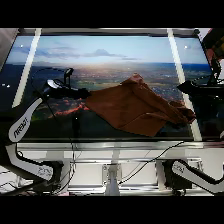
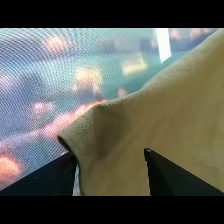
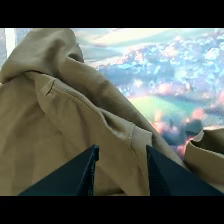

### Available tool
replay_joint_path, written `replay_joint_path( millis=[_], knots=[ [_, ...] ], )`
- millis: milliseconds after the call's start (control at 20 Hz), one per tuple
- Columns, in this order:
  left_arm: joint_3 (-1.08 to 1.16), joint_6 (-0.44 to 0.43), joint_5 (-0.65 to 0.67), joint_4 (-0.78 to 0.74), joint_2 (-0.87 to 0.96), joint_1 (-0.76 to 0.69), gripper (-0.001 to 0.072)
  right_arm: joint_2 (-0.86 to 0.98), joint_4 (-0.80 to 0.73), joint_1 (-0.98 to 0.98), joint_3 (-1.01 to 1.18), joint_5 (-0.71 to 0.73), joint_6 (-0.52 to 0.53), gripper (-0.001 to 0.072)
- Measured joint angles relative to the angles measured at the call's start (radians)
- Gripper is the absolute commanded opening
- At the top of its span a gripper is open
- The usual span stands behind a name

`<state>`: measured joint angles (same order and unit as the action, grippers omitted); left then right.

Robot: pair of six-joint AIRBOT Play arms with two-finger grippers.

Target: Fold the clothes and pants, and hang the long-sleeved shirts on hangers.

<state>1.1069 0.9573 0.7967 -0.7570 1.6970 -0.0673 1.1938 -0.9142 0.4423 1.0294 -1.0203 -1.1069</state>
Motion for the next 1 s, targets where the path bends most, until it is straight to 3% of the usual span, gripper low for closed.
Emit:
replay_joint_path(
  millis=[50,250,300,1000],
  knots=[
    [0.000,-0.016,0.001,0.013,0.001,-0.001,0.0470,0.000,0.000,0.000,0.000,0.000,0.000,0.0337],
    [-0.002,-0.097,0.006,0.089,0.003,-0.003,0.0071,0.000,0.000,0.000,0.000,0.000,0.000,0.0337],
    [-0.002,-0.115,0.006,0.099,0.004,-0.003,0.0013,0.000,0.000,0.000,0.000,0.000,0.000,0.0337],
    [0.000,-0.195,-0.008,0.156,0.001,-0.009,0.0011,0.000,0.000,0.000,0.000,0.000,0.000,0.0337]
  ],
)
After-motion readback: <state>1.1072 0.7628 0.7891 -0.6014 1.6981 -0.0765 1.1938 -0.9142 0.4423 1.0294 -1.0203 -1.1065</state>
